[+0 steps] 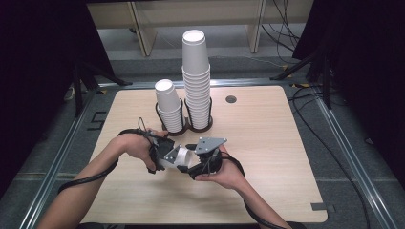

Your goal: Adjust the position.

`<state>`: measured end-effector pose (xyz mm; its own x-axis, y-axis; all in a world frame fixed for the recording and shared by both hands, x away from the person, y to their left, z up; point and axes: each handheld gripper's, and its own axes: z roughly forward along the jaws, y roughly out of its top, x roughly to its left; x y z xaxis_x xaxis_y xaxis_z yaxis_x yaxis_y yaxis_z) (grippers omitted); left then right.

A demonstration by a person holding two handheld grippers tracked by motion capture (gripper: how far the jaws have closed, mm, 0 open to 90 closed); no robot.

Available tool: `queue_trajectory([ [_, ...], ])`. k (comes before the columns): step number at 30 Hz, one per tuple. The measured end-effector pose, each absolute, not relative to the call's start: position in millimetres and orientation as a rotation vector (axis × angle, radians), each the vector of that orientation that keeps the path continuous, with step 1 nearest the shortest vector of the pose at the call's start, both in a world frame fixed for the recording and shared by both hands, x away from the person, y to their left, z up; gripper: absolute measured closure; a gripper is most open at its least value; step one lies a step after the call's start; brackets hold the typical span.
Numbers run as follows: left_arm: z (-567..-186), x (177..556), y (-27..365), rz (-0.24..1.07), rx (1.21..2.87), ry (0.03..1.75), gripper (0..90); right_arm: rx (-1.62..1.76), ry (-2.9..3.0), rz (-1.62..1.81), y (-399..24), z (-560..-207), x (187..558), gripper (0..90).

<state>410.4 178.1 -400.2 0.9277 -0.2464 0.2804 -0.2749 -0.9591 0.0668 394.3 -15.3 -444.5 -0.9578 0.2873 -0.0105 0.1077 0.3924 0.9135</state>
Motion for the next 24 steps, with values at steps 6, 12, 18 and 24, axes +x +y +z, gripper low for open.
queue_trajectory([
  [6, -401.0, 410.5, 176.7, 0.413, 2.976, -0.405, 19.0, 0.351, 2.493, 1.595, -13.8, -447.1, 394.6, 21.0],
  [12, -400.4, 410.5, 176.4, 0.414, 2.974, -0.414, 19.0, 0.351, 2.492, 1.598, -11.9, -448.4, 394.5, 21.6],
  [18, -401.0, 410.4, 176.3, 0.406, 2.978, -0.417, 18.9, 0.353, 2.489, 1.603, -10.1, -450.4, 395.0, 23.0],
  [24, -402.1, 409.8, 175.0, 0.405, 2.976, -0.42, 18.8, 0.352, 2.484, 1.613, -8.6, -452.3, 395.3, 23.5],
])
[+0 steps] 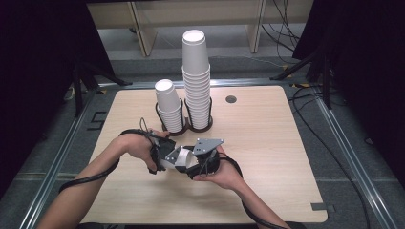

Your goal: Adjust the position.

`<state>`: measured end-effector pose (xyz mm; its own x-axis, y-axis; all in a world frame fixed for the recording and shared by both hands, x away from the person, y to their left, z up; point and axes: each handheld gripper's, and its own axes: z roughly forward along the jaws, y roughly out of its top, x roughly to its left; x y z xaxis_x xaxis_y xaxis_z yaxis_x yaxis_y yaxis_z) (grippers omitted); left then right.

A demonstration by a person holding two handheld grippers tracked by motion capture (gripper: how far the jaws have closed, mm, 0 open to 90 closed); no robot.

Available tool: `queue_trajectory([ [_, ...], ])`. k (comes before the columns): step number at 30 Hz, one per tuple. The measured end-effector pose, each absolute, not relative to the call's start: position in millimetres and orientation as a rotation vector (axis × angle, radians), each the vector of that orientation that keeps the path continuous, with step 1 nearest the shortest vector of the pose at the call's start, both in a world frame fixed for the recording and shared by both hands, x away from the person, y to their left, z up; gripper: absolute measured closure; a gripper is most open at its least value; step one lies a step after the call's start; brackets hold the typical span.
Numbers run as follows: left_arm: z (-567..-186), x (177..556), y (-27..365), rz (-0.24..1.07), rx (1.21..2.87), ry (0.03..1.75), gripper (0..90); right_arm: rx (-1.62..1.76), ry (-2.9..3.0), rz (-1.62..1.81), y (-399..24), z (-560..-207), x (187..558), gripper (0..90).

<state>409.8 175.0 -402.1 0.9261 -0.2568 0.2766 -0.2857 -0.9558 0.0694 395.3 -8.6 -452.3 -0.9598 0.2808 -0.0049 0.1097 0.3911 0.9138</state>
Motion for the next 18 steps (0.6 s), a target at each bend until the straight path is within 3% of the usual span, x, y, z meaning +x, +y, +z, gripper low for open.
queue_trajectory([
  [18, -400.3, 409.5, 176.9, 0.397, 2.939, -0.433, 18.1, 0.297, 2.483, 1.613, -11.3, -453.3, 394.5, 27.2],
])
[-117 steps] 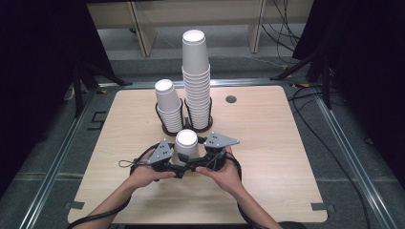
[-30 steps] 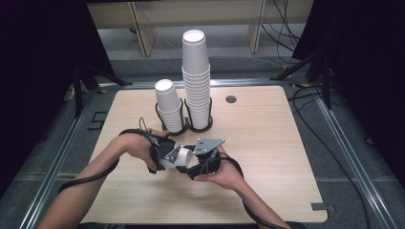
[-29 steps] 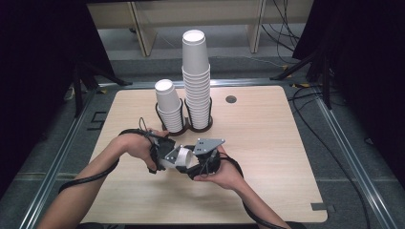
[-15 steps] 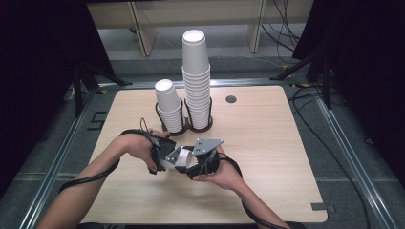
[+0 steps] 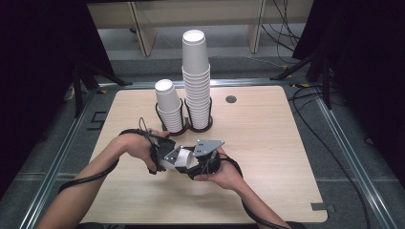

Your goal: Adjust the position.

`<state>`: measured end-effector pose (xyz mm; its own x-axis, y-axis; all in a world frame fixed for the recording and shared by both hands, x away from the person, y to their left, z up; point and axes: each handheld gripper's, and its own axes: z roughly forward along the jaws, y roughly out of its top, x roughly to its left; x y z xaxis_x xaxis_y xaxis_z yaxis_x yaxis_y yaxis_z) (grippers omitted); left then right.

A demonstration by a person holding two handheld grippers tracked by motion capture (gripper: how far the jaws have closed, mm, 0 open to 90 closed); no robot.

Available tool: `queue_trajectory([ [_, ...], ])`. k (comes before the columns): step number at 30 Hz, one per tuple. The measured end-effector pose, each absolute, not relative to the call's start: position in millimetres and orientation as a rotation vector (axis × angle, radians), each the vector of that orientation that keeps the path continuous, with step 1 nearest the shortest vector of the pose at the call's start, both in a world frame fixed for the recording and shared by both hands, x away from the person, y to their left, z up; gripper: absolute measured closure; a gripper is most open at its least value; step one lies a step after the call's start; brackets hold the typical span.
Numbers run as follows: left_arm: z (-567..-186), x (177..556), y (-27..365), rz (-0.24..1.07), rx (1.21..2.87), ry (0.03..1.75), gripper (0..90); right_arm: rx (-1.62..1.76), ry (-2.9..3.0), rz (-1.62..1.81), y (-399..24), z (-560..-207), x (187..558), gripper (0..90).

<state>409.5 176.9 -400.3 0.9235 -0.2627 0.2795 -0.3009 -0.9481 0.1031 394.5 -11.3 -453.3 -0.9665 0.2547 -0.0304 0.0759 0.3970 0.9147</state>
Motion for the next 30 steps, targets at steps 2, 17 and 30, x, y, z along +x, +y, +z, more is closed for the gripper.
queue_trajectory([
  [2, -401, 410, 179, 0.39, 2.917, -0.437, 17.4, 0.282, 2.475, 1.613, -12, -453, 395, 27.3],
  [17, -408, 409, 201, 0.375, 2.652, -0.292, 1.1, 0.261, 2.483, 1.615, -26, -455, 393, 27.5],
  [30, -416, 409, 221, 0.383, 2.44, -0.215, 2.7, 0.259, 2.482, 1.619, -43, -455, 396, 27.4],
])
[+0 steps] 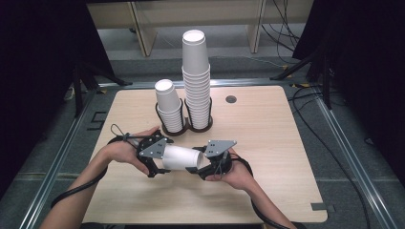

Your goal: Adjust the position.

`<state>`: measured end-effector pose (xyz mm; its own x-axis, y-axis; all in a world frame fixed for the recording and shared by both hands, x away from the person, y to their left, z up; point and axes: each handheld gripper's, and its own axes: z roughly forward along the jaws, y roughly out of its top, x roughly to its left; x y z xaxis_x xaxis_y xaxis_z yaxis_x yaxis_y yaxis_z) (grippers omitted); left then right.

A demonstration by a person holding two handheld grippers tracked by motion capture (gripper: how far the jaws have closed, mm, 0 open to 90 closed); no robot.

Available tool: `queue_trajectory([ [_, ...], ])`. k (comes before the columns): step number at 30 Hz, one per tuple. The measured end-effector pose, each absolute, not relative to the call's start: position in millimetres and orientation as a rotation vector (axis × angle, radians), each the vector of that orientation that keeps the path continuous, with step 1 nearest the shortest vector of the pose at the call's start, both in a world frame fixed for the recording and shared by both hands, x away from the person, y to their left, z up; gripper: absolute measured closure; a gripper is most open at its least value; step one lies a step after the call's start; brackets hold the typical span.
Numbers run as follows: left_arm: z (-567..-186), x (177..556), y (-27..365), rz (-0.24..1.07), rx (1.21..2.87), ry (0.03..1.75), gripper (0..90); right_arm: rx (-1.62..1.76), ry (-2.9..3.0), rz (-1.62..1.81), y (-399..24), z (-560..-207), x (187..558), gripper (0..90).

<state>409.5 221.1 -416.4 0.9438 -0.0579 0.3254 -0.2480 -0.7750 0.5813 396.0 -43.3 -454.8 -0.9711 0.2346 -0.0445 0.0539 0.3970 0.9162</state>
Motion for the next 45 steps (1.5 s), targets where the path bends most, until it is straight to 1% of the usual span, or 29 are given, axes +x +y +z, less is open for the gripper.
queue_trajectory([
  [11, -426, 411, 222, 0.368, 2.396, -0.153, 2.6, 0.252, 2.489, 1.617, -46, -455, 397, 27.4],
  [14, -426, 412, 222, 0.358, 2.418, -0.169, 2.6, 0.25, 2.483, 1.62, -45, -455, 397, 27.4],
  [20, -430, 412, 220, 0.343, 2.405, -0.153, 2.8, 0.236, 2.49, 1.616, -43, -455, 396, 27.4],
  [26, -432, 415, 221, 0.307, 2.393, -0.15, 7.8, 0.224, 2.487, 1.618, -42, -455, 396, 27.5],
  [27, -431, 416, 221, 0.319, 2.401, -0.164, 9.1, 0.22, 2.488, 1.621, -42, -456, 396, 27.4],
  [28, -432, 415, 221, 0.313, 2.38, -0.139, 10.2, 0.219, 2.487, 1.619, -42, -456, 396, 27.5],
  [33, -428, 416, 222, 0.319, 2.383, -0.137, 12.6, 0.224, 2.491, 1.639, -42, -456, 398, 27.3],
  [37, -425, 416, 222, 0.335, 2.393, -0.155, 14.4, 0.222, 2.481, 1.641, -43, -454, 400, 26.3],
  [41, -421, 415, 222, 0.384, 2.413, -0.184, 16.2, 0.235, 2.474, 1.644, -42, -454, 400, 26.0],
  [42, -421, 414, 221, 0.384, 2.396, -0.16, 16.6, 0.234, 2.479, 1.642, -42, -453, 401, 25.8],
  [44, -418, 416, 222, 0.384, 2.424, -0.177, 17.3, 0.255, 2.47, 1.654, -41, -454, 401, 25.5],
  [45, -418, 416, 221, 0.387, 2.415, -0.155, 17.5, 0.253, 2.465, 1.648, -41, -454, 403, 24.9],
])
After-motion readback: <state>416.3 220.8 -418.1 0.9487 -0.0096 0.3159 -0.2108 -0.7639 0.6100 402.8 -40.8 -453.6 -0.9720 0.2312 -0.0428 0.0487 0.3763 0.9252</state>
